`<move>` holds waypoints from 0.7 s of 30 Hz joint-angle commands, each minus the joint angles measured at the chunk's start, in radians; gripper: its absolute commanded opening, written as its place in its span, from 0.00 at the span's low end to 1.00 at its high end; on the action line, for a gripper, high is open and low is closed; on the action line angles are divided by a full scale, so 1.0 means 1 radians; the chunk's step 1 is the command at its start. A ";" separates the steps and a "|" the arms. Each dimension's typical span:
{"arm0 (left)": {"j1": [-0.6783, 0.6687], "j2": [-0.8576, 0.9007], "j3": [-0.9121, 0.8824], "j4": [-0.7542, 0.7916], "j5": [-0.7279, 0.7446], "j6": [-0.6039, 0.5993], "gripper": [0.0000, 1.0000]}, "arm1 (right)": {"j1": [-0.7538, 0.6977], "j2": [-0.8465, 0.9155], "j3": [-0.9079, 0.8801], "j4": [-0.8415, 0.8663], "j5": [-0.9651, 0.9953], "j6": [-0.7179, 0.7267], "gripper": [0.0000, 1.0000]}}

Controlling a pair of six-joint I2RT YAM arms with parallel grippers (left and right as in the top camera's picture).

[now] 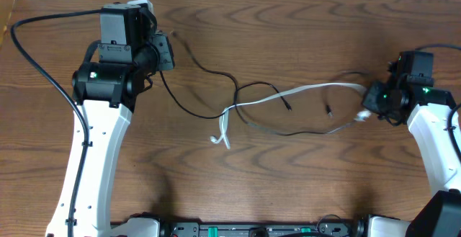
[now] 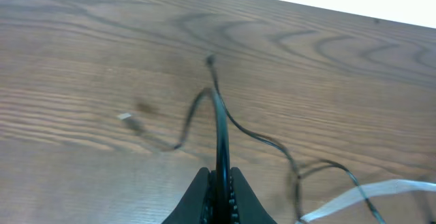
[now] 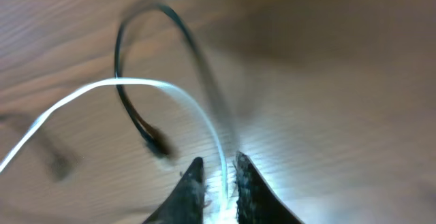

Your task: Untangle cables

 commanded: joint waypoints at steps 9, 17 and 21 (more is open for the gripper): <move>0.003 -0.035 0.012 0.188 0.557 0.101 0.08 | 0.002 -0.004 0.108 0.068 -0.556 -0.145 0.89; 0.004 -0.060 0.012 0.695 0.816 -0.277 0.07 | 0.087 -0.005 0.118 0.111 -0.703 -0.146 0.89; 0.003 -0.060 0.012 0.932 0.816 -0.510 0.07 | 0.158 -0.005 0.117 0.137 -0.673 -0.146 0.90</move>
